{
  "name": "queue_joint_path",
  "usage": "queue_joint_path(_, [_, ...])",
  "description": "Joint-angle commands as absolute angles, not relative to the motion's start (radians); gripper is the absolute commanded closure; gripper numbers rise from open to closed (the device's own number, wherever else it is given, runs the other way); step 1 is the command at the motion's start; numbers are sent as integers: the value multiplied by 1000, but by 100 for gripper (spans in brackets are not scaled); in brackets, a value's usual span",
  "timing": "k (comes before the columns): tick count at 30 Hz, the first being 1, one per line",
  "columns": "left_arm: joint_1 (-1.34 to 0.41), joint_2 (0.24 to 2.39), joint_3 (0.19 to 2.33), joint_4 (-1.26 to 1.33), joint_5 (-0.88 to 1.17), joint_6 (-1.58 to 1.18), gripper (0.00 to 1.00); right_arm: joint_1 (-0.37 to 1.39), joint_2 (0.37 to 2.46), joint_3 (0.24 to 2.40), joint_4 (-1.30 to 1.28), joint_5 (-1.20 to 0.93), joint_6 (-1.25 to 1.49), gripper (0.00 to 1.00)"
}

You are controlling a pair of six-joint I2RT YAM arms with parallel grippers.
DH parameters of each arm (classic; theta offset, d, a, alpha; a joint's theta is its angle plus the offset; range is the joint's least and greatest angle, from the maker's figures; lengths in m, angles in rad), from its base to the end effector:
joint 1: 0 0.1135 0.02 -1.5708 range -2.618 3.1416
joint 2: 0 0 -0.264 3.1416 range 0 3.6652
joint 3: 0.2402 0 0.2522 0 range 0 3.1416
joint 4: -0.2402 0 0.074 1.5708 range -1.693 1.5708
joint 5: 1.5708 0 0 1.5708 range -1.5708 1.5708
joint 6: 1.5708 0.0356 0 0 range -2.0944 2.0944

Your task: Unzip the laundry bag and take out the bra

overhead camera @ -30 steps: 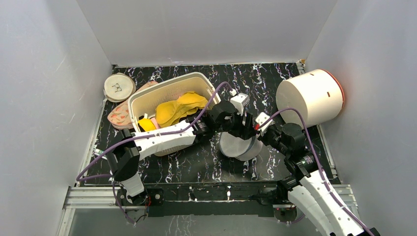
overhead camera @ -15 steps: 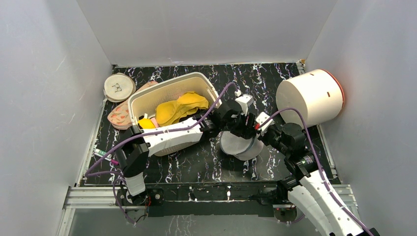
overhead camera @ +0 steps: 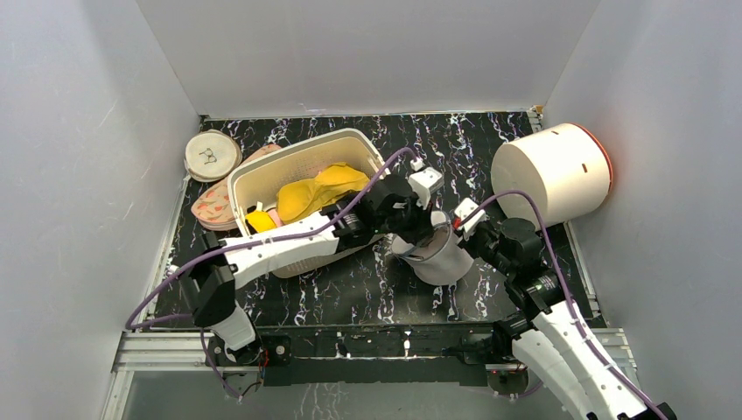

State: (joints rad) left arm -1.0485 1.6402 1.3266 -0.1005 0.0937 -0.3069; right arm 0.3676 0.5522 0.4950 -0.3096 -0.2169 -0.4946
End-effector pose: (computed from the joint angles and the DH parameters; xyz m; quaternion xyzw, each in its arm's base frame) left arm 0.1917 -0.3397 0.3143 0.3270 0.7703 -0.3729 0.4008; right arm 0.1323 0.0592 0.2589 -0.3981 0.7188 0.0533 0.5675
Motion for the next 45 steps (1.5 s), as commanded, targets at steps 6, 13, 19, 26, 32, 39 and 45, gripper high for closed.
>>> queue_joint_path(6, [-1048,1415,1171,-113,158,-163,100,366,584,520,-251,-107,-480,100])
queue_joint_path(13, [-1047,1305,1069,-56,143,-145,100,366,601,523,-253,-91,-478,100])
queue_joint_path(19, [-1047,1398,1140,-77,93,-224,100,366,567,521,-240,-180,-500,100])
queue_joint_path(26, [-1048,1485,1202,-106,55,-242,92,365,544,525,-237,-226,-506,100])
queue_joint_path(32, [-1048,1545,1261,-124,43,-246,62,367,531,527,-232,-250,-509,100])
queue_joint_path(39, [-1046,1648,1373,-147,35,-244,57,367,512,524,-229,-269,-508,100])
queue_joint_path(45, [-1048,1733,1471,-179,35,-235,66,366,500,524,-227,-272,-508,100])
